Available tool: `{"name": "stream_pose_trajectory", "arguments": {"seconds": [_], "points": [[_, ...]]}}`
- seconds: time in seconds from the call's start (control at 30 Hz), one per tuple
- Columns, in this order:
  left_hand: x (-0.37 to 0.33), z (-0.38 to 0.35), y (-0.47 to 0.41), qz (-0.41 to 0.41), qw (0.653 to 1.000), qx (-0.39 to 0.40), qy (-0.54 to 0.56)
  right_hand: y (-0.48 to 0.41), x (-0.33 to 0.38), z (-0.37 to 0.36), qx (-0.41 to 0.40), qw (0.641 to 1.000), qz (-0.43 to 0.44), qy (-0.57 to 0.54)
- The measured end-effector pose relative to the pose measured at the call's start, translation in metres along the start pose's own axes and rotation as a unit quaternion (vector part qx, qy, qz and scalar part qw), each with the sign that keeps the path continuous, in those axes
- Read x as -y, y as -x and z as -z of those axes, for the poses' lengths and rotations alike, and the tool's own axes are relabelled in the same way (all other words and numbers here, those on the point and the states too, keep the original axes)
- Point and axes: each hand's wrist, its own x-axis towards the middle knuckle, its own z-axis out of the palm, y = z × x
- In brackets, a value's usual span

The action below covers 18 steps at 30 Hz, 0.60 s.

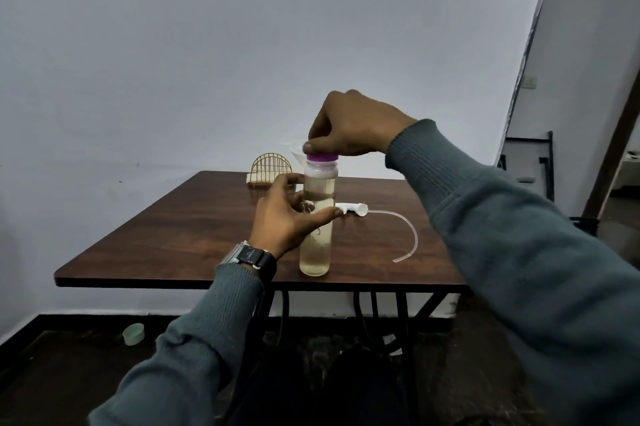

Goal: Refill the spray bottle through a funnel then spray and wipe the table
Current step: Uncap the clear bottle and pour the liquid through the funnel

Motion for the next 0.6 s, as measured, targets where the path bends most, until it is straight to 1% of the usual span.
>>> {"name": "stream_pose_trajectory", "arguments": {"seconds": [0.07,0.17,0.23,0.33,0.37,0.4,0.43,0.5,0.53,0.6], "points": [[0.0,0.0,0.0,-0.001,1.0,0.004,0.0,0.004,0.002,0.007,0.032,0.999,0.014,-0.004],[0.001,-0.001,-0.002,0.0,1.0,0.001,0.005,0.005,0.0,0.009,0.056,0.997,0.037,-0.028],[0.004,-0.002,-0.003,0.005,1.0,0.005,0.013,0.007,-0.003,0.01,0.078,0.992,0.047,-0.083],[0.006,-0.001,-0.004,0.007,1.0,0.006,0.017,0.009,-0.011,0.01,0.116,0.973,0.059,-0.191],[0.006,-0.001,-0.004,0.007,1.0,0.004,0.012,0.009,-0.013,0.01,0.114,0.968,0.055,-0.216],[0.006,-0.001,-0.005,0.006,1.0,0.002,0.007,0.007,-0.014,0.009,0.093,0.97,0.05,-0.221],[0.005,-0.001,-0.005,0.005,1.0,0.002,0.003,0.005,-0.013,0.009,0.059,0.979,0.043,-0.193],[0.006,-0.001,-0.005,0.004,1.0,0.006,0.008,0.001,-0.009,0.005,0.002,0.997,0.011,-0.077],[0.006,-0.002,-0.005,0.005,1.0,0.009,0.011,-0.001,-0.008,0.001,-0.007,1.0,-0.006,-0.026],[0.007,-0.002,-0.005,0.005,1.0,0.009,0.018,-0.004,-0.006,-0.004,0.003,1.0,-0.021,0.021]]}}
